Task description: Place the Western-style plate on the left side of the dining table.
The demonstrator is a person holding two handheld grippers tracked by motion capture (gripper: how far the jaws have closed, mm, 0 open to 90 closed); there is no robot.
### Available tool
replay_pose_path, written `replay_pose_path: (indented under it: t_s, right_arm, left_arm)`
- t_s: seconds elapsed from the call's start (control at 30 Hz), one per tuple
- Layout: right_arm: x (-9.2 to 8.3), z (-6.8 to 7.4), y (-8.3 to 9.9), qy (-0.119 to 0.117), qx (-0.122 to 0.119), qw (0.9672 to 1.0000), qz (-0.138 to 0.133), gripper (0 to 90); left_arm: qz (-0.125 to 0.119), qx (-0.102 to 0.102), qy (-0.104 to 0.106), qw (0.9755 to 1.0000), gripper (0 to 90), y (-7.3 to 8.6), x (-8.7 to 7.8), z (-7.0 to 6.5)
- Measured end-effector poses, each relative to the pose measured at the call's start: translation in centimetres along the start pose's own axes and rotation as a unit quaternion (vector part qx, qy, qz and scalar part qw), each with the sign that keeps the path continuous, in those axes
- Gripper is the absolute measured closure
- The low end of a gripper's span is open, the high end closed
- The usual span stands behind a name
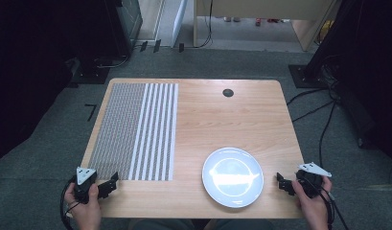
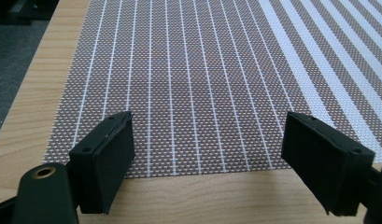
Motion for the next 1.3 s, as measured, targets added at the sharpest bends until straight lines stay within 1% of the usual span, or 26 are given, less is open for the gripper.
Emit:
replay_pose_path:
  t_s: [0.1, 0.17, 0.27, 0.33, 0.43, 0.57, 0.67, 0.73, 0.77, 0.8, 0.83, 0.87, 0.97, 1.03, 1.07, 1.1, 1.13, 1.17, 1.2, 1.27, 1.3]
  right_arm:
    - [0.1, 0.0, 0.0, -0.001, 0.001, 1.0, 0.001, 0.0]
    - [0.1, -0.1, 0.0, 0.002, 0.004, 1.0, 0.001, 0.0]
    - [0.1, -0.3, 0.0, 0.007, 0.009, 0.9999, 0.002, 0.0]
    - [0.1, -0.3, 0.0, 0.007, 0.009, 0.9999, 0.002, 0.0]
    - [0.0, -0.3, 0.0, 0.009, 0.01, 0.9999, 0.002, 0.0]
    - [-0.1, -0.1, 0.1, 0.007, 0.006, 1.0, 0.0, 0.3]
    - [-0.3, 0.1, 0.2, 0.005, 0.004, 1.0, 0.0, 0.3]
    - [-0.4, 0.2, 0.2, 0.005, -0.001, 1.0, 0.0, 0.3]
    - [-0.5, 0.3, 0.3, 0.005, 0.0, 1.0, 0.002, 0.3]
    - [-0.5, 0.4, 0.3, 0.005, 0.0, 1.0, 0.003, 0.4]
    - [-0.5, 0.4, 0.3, 0.005, 0.001, 1.0, 0.004, 0.4]
    - [-0.5, 0.3, 0.2, 0.004, 0.004, 1.0, 0.003, 0.4]
    - [-0.2, 0.0, -0.4, -0.01, 0.026, 0.9996, 0.009, 0.4]
    - [-0.2, -0.2, -0.9, -0.015, 0.032, 0.9993, 0.012, 0.4]
    - [-0.2, -0.2, -1.2, -0.023, 0.036, 0.999, 0.014, 2.9]
    - [-0.2, -0.2, -1.6, -0.028, 0.036, 0.9989, 0.014, 8.9]
    - [-0.1, -0.4, -2.0, -0.024, 0.035, 0.9989, 0.018, 12.9]
    - [0.0, -0.6, -2.4, -0.016, 0.036, 0.999, 0.023, 14.0]
    - [0.0, -0.7, -2.8, -0.014, 0.043, 0.9987, 0.024, 14.0]
    - [-0.2, -0.6, -4.0, -0.021, 0.056, 0.9982, 0.003, 14.0]
    - [-0.3, -0.5, -4.6, -0.021, 0.06, 0.9979, -0.011, 14.0]
  left_arm:
    - [0.004, -0.007, 0.005, 1.0, 17.3, 0.1, 0.0, 0.1]
    - [0.002, -0.008, 0.005, 0.9999, 17.3, 0.1, -0.1, 0.1]
    - [-0.002, -0.004, 0.002, 1.0, 17.3, 0.0, -0.1, 0.1]
    - [-0.008, -0.002, 0.006, 1.0, 17.4, -0.1, -0.3, -0.2]
    - [-0.011, -0.005, 0.016, 0.9998, 17.3, -0.3, -0.4, -0.7]
    - [-0.015, 0.002, 0.021, 0.9997, 17.3, -0.4, -0.4, -1.4]
    - [-0.018, 0.005, 0.028, 0.9994, 17.4, -0.4, -0.4, -2.2]
    - [-0.015, 0.007, 0.032, 0.9993, 17.4, -0.3, -0.3, -2.8]
    - [-0.013, 0.003, 0.035, 0.9993, 17.4, -0.3, -0.2, -3.0]
    - [-0.01, -0.005, 0.042, 0.9991, 17.4, -0.3, -0.2, -3.5]
    - [-0.011, -0.007, 0.045, 0.9989, 17.3, -0.4, -0.2, -3.7]
    - [-0.013, -0.004, 0.045, 0.9989, 17.3, -0.6, -0.3, -4.1]
    - [-0.019, 0.007, 0.049, 0.9986, 17.3, -1.2, -0.3, -5.3]
    - [-0.017, 0.014, 0.055, 0.9982, 17.3, -1.5, -0.1, -6.2]
    - [-0.015, 0.017, 0.058, 0.9981, 17.3, -1.6, 0.0, -6.6]
    - [-0.013, 0.02, 0.061, 0.9979, 17.3, -1.7, 0.1, -7.0]
    - [-0.009, 0.022, 0.063, 0.9978, 17.3, -1.7, 0.2, -7.4]
    - [-0.006, 0.022, 0.065, 0.9976, 17.3, -1.7, 0.4, -7.8]
    - [-0.005, 0.021, 0.068, 0.9975, 17.3, -1.7, 0.5, -8.2]
    - [-0.002, 0.019, 0.076, 0.997, 17.4, -1.9, 0.7, -9.1]
    - [-0.004, 0.017, 0.08, 0.9967, 17.3, -2.0, 0.7, -9.6]
Point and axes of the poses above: each handheld gripper's, and its own axes: x roughly forward along the jaws, y roughly out of its underside, z roughly to its left, the point moved 9 cm from there along x, roughly forward along the jaws, and after that the axes turned 14 degrees about -x, right-handed, at the moved point
